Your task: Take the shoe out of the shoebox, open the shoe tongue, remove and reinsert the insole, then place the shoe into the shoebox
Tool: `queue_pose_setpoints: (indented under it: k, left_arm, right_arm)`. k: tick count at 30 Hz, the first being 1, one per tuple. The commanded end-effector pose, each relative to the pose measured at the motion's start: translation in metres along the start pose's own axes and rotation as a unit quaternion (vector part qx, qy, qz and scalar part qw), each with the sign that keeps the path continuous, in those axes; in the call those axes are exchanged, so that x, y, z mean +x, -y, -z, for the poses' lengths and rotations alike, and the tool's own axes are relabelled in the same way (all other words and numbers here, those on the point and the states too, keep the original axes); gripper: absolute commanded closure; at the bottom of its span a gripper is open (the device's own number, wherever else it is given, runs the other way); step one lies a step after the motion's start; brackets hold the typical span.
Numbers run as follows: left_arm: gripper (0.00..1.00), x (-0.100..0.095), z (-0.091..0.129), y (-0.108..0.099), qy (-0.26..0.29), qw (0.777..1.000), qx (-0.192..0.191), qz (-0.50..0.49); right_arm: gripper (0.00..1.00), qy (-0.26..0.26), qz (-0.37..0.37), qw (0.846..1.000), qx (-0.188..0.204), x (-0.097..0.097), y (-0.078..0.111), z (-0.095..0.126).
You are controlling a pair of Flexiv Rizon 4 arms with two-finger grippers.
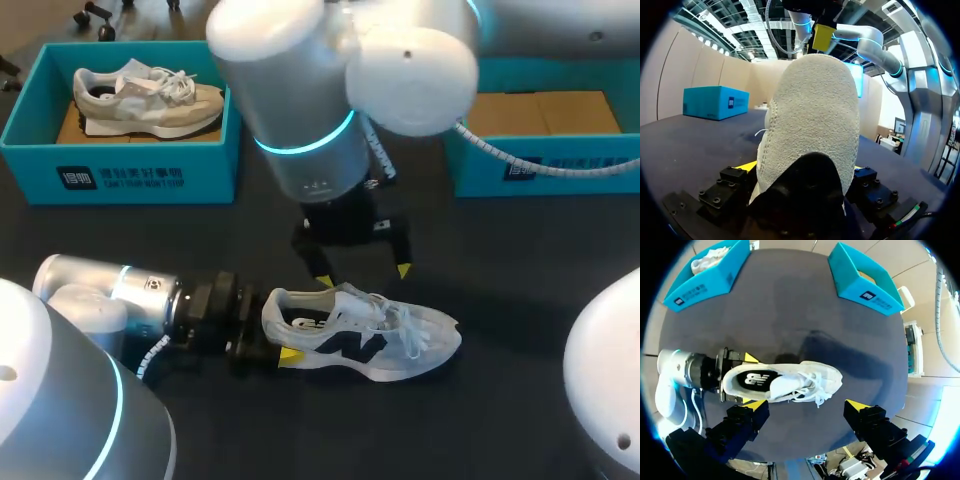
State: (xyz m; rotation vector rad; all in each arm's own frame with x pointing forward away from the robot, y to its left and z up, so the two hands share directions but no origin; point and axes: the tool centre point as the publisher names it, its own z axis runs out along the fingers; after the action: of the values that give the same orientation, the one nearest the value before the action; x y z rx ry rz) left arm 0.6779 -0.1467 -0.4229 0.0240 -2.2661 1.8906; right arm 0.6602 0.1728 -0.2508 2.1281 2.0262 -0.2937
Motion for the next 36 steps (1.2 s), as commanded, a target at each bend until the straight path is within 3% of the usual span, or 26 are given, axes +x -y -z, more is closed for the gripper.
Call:
queue_pose_setpoints:
  k: [1, 19, 36]
  left_arm:
    - [1.00, 0.001, 0.002, -0.002, 0.002, 1.000, -0.001, 0.000]
    - [1.00, 0.001, 0.002, -0.002, 0.002, 1.000, -0.001, 0.000]
    - [1.00, 0.001, 0.002, -0.002, 0.002, 1.000, -0.001, 0.000]
  right_arm:
    - [0.00, 0.073, -0.030, 0.997, 0.004, 0.022, 0.001, -0.014]
    - [0.00, 0.101, -0.042, 0.994, -0.013, 0.044, 0.010, -0.040]
    - [0.00, 0.099, -0.048, 0.994, -0.024, 0.038, -0.002, -0.066]
